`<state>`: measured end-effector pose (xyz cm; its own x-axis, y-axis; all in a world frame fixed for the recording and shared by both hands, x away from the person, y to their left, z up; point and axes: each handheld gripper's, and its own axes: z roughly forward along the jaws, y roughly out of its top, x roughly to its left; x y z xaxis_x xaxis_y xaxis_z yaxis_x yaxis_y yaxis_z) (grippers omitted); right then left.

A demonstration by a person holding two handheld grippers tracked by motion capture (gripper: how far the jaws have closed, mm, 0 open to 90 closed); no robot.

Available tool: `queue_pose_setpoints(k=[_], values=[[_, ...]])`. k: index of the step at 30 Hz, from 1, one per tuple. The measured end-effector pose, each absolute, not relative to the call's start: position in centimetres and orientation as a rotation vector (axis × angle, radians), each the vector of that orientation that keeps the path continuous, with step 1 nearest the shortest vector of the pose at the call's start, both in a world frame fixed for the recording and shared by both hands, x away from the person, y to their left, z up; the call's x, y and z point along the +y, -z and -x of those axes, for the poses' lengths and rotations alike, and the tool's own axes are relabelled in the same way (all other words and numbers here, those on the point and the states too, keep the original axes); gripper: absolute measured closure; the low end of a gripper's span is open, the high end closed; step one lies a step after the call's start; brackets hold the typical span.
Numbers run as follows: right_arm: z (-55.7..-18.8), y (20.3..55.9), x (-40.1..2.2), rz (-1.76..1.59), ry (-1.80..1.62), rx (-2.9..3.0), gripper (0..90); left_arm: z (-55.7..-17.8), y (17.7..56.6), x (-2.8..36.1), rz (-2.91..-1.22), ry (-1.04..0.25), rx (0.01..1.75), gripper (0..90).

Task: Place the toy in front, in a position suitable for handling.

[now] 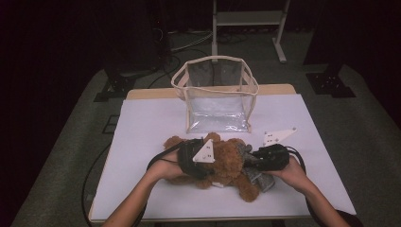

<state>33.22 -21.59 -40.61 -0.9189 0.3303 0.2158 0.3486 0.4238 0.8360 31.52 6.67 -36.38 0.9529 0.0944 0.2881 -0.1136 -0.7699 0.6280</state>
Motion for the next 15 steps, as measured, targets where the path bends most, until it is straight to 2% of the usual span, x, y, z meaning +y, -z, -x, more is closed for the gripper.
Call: queue_pose_setpoints(k=[2, 6, 9, 15], values=[[-33.1, 40.4, -21.7, 0.626, 1.559, -2.639, 71.7, -31.5, 35.9, 6.4, -2.392, -0.367, -0.015, 39.2], [-31.9, 37.5, -23.5, 0.578, 1.620, -2.668, 71.7, -31.2, 34.9, 5.2, -2.347, -0.269, 0.005, 39.0], [-31.1, 36.4, -24.7, 0.577, 1.640, -2.688, 71.7, -31.3, 34.8, 4.0, -2.350, -0.246, 0.001, 38.3], [-30.7, 39.5, -27.1, 0.733, 1.560, -2.691, 71.9, -32.3, 35.6, 2.3, -2.350, -0.221, 0.050, 38.0]])
